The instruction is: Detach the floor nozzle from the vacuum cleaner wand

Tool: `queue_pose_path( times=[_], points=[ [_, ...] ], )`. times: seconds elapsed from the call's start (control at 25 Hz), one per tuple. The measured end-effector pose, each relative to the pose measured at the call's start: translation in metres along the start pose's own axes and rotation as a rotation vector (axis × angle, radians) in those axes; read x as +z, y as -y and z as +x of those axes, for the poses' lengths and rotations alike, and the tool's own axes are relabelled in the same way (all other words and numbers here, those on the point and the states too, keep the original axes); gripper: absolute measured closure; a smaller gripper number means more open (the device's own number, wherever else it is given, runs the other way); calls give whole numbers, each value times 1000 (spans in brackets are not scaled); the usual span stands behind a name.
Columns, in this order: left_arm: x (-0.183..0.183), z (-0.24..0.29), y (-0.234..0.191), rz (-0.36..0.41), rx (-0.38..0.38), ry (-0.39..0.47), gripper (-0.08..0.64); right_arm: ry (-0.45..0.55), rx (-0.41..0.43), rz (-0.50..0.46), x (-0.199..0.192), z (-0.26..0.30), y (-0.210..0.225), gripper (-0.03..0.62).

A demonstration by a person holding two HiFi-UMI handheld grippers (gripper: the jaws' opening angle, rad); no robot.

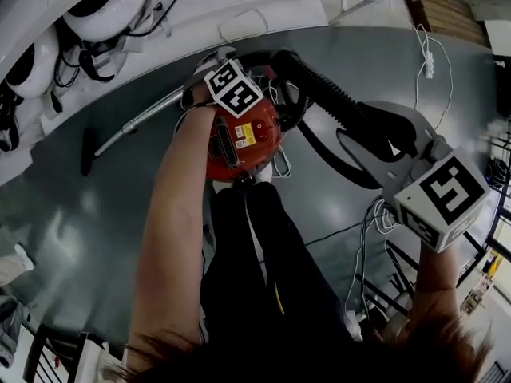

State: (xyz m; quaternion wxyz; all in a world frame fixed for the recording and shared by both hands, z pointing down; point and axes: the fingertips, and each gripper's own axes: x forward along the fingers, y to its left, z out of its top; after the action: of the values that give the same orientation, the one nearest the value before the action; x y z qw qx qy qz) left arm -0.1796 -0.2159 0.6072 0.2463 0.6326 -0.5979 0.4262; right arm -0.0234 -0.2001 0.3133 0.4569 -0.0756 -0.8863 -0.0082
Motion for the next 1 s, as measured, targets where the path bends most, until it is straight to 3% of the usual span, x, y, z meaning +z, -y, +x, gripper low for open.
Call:
queue_pose_path(
  times=[0.04, 0.12, 0.44, 0.8, 1.0],
  points=[
    [0, 3, 1, 29, 14, -8, 391, 3, 11, 9, -1, 1, 0, 411],
    [-4, 7, 4, 64, 24, -25, 403, 14, 28, 26, -4, 5, 2, 411],
    [-5, 10, 3, 80, 20, -86, 407, 36, 116, 94, -38, 10, 6, 408],
    [-1, 18, -13, 87, 95, -168, 405, 50, 309, 190, -100, 29, 2, 404],
    [4, 13, -15, 120, 77, -176, 405, 114, 441, 279, -96, 30, -10, 344]
  ],
)
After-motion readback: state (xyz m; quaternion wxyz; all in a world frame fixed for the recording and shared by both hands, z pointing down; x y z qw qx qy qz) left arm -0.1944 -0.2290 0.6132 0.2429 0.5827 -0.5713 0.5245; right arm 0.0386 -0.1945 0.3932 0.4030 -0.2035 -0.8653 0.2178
